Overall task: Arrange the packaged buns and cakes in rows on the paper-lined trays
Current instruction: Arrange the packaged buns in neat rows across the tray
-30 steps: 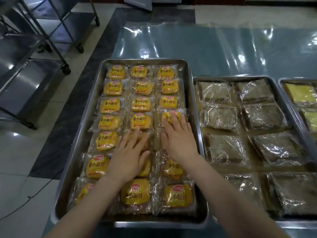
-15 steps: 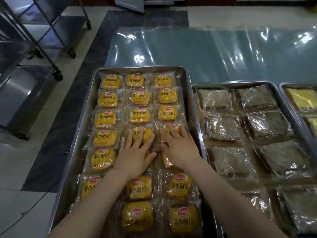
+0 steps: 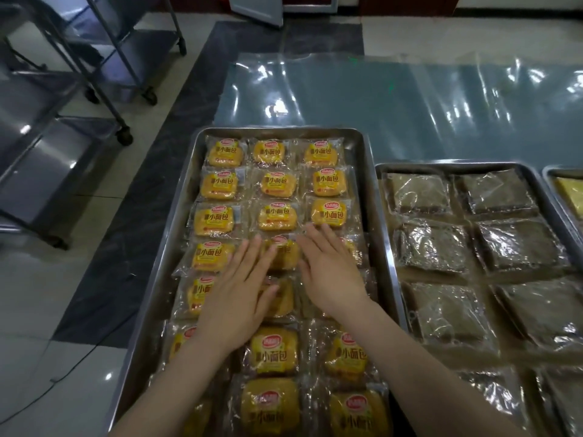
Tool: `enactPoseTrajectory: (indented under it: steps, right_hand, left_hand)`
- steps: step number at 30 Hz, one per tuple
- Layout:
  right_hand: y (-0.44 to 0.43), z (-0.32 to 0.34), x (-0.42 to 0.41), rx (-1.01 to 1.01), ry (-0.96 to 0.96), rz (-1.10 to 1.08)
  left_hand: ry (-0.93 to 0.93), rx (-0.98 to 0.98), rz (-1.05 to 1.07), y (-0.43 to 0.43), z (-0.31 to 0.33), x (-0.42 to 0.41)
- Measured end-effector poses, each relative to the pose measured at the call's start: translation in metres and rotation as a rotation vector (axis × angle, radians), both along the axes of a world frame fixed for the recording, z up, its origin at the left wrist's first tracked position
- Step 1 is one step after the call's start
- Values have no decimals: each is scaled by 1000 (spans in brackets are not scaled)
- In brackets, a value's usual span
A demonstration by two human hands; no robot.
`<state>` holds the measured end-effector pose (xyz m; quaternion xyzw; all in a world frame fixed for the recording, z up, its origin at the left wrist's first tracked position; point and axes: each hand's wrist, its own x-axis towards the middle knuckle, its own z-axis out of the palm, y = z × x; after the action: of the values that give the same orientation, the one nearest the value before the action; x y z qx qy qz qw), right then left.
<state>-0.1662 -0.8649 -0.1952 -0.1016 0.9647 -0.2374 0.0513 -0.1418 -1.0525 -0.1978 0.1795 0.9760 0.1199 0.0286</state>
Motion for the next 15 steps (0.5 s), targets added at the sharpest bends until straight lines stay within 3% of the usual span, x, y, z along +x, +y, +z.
enactPoseTrajectory:
  steps: [7, 15]
  right_hand:
    - [-65, 2, 7, -43, 22, 142]
    - [-107, -1, 34, 4, 35, 328]
  left_hand:
    - [-120, 105, 325, -82, 5, 59]
    - [-145, 50, 255, -97, -9, 98]
